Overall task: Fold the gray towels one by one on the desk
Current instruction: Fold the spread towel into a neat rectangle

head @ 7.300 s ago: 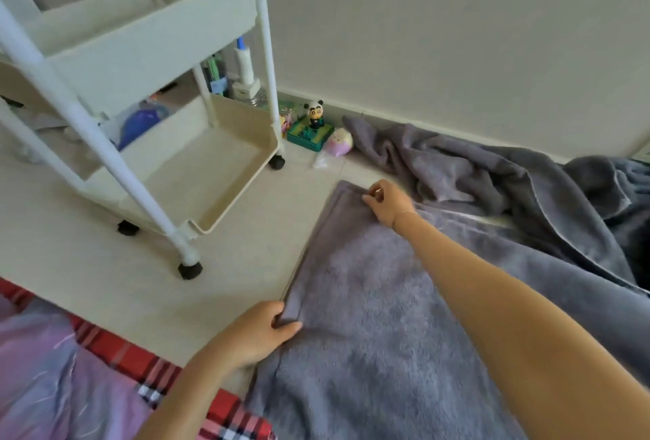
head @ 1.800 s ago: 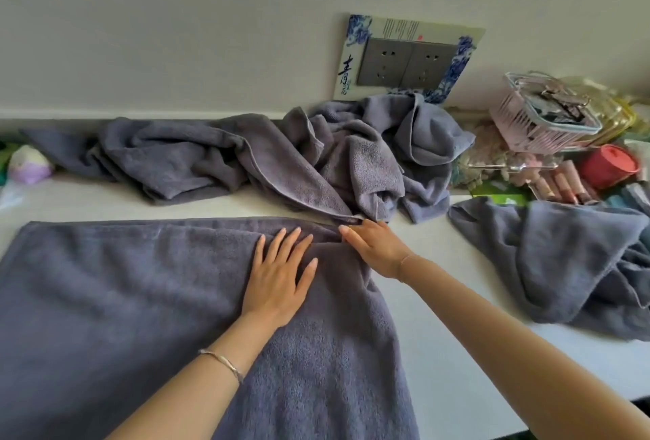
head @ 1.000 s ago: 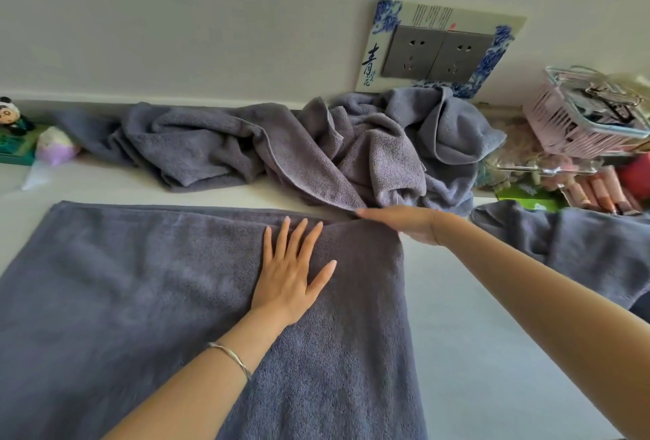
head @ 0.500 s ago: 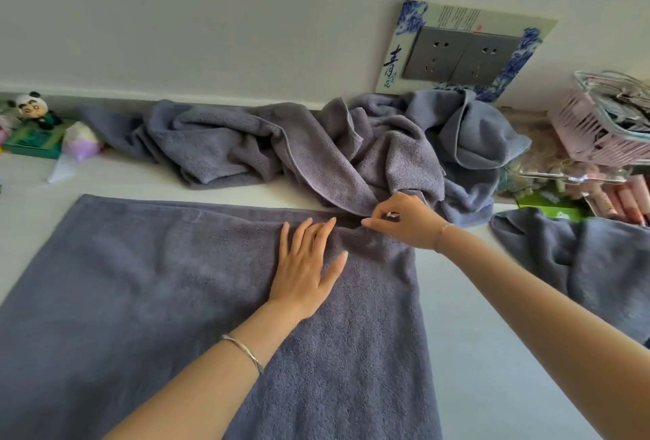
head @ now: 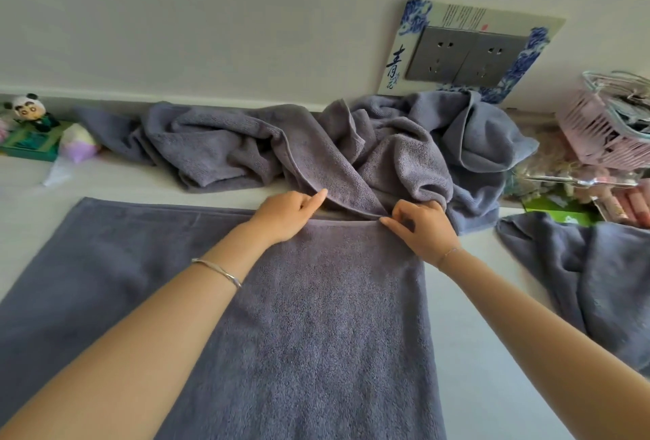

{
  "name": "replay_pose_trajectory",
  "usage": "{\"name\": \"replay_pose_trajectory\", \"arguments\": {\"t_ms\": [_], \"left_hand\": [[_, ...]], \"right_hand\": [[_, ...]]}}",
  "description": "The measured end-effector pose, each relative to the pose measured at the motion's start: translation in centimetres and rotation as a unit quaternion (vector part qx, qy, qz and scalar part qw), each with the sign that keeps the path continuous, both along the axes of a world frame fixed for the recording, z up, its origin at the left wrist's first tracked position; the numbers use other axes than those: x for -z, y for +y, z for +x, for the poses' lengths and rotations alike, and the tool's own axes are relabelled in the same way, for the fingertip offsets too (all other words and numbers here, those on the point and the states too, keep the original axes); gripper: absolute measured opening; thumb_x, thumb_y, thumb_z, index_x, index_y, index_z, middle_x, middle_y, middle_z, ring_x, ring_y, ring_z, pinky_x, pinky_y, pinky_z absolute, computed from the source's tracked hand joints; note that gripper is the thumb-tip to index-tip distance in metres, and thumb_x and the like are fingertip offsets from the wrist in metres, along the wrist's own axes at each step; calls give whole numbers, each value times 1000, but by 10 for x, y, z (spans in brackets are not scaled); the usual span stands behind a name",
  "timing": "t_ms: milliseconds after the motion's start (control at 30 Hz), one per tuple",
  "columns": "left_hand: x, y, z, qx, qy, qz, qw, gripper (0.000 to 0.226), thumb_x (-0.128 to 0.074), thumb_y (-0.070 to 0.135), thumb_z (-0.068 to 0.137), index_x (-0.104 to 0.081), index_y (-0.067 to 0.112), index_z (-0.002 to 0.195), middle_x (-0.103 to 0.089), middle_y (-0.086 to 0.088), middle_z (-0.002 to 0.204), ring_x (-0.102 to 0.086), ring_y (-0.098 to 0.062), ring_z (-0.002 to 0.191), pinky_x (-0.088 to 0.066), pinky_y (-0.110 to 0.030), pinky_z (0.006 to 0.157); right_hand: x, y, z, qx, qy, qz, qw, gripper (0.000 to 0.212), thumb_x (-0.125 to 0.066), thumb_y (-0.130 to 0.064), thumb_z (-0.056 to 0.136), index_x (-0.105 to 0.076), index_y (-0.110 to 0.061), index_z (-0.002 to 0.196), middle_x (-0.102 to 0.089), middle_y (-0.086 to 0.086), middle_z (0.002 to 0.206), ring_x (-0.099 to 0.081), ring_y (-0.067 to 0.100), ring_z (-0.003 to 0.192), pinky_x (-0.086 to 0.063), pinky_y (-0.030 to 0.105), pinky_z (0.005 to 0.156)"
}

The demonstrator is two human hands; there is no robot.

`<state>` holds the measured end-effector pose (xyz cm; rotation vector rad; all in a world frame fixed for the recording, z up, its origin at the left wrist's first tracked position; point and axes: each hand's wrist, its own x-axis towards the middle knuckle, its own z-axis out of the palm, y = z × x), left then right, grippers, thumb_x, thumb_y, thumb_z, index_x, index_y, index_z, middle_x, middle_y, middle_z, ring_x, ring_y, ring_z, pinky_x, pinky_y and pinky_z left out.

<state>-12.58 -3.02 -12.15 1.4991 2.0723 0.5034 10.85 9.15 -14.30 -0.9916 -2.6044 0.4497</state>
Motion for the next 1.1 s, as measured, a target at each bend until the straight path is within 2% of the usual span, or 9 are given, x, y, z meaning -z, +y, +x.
{"name": "replay_pose_trajectory", "arguments": {"t_ms": [133, 267, 400, 467, 567, 633, 767, 933, 1100], "left_hand": [[15, -22, -17, 29, 106, -9, 994, 56, -27, 60, 94, -30, 16, 59, -34, 0, 53, -36, -20, 52, -31, -34, 55], [27, -25, -22, -36, 192, 103, 975, 45, -46, 49, 92, -38, 16, 62, -43, 0, 56, -47, -26, 59, -36, -35, 60], [30, -34, 3, -143, 204, 237, 939, 32, -47, 42, 91, -51, 10, 87, -52, -6, 86, -49, -25, 82, -38, -34, 73], [30, -59, 31, -163, 166, 279, 932, 31, -40, 34, 95, -56, 8, 103, -57, -7, 102, -51, -25, 98, -38, -33, 87], [45, -104, 63, -107, 171, 219, 955, 46, -24, 32, 101, -56, 12, 126, -59, -5, 127, -48, -26, 125, -28, -42, 106], [62, -123, 60, -73, 211, 128, 966, 55, -11, 38, 101, -46, 18, 139, -48, -4, 142, -39, -26, 135, -18, -46, 111], [67, -120, 47, -68, 221, 45, 972, 53, -21, 42, 96, -37, 27, 144, -36, -2, 151, -31, -27, 140, -11, -52, 111], [55, -91, 39, -61, 212, 3, 975, 66, 10, 52, 86, -2, 36, 149, 0, 6, 159, 5, -21, 147, 9, -49, 115], [48, -115, 42, -31, 182, -15, 983, 73, 18, 57, 81, 7, 34, 149, 9, 5, 159, 13, -20, 146, 13, -46, 115]], "right_hand": [[17, 1, -1, 27, -13, 32, 999, 41, -46, -58, 86, -50, -18, 75, -50, -8, 61, -50, 19, 62, -30, 26, 78], [22, -8, -6, 70, -8, 92, 993, 41, -38, -54, 89, -50, -18, 73, -59, 2, 66, -55, 28, 69, -33, 33, 76], [10, -57, -20, 176, 164, 78, 968, 16, -54, -26, 89, -58, -11, 90, -57, 4, 95, -50, 25, 91, -39, 37, 83], [13, -106, -37, 170, 185, 64, 966, 18, -52, -18, 91, -61, -10, 105, -58, 5, 115, -49, 24, 108, -39, 40, 96], [28, -167, -64, 89, 103, 22, 990, 37, -39, -23, 96, -55, -17, 128, -45, 6, 143, -35, 22, 135, -22, 39, 111], [41, -178, -73, 68, 24, 17, 997, 43, -35, -29, 96, -48, -22, 137, -37, 2, 150, -30, 21, 140, -14, 36, 114], [43, -147, -47, 107, -65, -7, 992, 54, -23, -47, 96, -33, -29, 146, -28, -4, 154, -21, 17, 144, -4, 32, 117], [29, -75, -3, 146, -120, -10, 982, 60, -12, -53, 95, -23, -28, 149, -19, -5, 157, -9, 15, 146, 4, 29, 116], [16, -109, 39, 187, -77, -84, 976, 53, -26, -40, 101, -14, -28, 151, -5, -6, 159, 1, 12, 146, 5, 28, 117]]}}
